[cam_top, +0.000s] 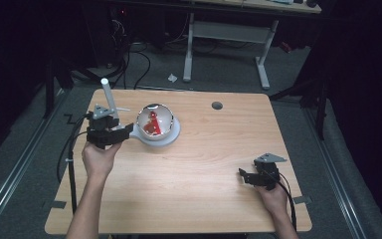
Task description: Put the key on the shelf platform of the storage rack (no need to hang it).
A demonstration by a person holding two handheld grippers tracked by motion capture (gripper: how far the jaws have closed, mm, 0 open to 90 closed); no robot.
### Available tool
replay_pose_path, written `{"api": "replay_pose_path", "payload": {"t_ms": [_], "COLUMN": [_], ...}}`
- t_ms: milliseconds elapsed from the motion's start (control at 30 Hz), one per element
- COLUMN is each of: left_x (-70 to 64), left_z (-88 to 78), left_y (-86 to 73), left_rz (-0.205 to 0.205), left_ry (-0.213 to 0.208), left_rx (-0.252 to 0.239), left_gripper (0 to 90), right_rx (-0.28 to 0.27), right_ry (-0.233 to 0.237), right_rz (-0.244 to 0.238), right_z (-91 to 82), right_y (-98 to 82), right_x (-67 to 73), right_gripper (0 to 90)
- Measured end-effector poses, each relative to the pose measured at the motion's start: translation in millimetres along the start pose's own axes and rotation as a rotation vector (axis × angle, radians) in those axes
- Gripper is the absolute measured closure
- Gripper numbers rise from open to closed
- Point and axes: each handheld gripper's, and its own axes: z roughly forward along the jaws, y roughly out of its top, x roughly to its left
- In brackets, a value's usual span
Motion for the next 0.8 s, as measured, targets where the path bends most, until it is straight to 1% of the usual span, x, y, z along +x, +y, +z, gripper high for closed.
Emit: {"api": "replay_pose_path", "payload": {"t_ms": [167,333,500,633,800], "left_x": [4.3,7.9,12.4,14.6,17.0], "left_z": [-8.2,-15.5,-19.5,-23.9,-26.8], "left_y": [-8.3,-18.5,-27.7,-35.2,-44.0], "left_rz": [-0.019,-0.042,-0.065,-0.086,-0.108], "left_ry": [0.002,0.001,0.007,0.002,0.006], "left_rx": [-0.003,-0.022,-0.015,-0.031,-0.02], "left_gripper": [43.1,42.7,41.3,40.5,39.7], "right_rx": [0.0,-0.001,-0.003,-0.002,-0.002], "right_ry": [0.0,0.0,0.0,0.0,0.0], "right_rz": [0.0,-0.001,-0.002,-0.003,-0.003], "right_z": [0.0,0.0,0.2,0.1,0.1], "right_y": [0.0,0.0,-0.1,-0.1,-0.1], "right_x": [0.0,0.0,0.0,0.0,0.0], "right_gripper": [24.7,24.8,24.8,24.8,24.8]}}
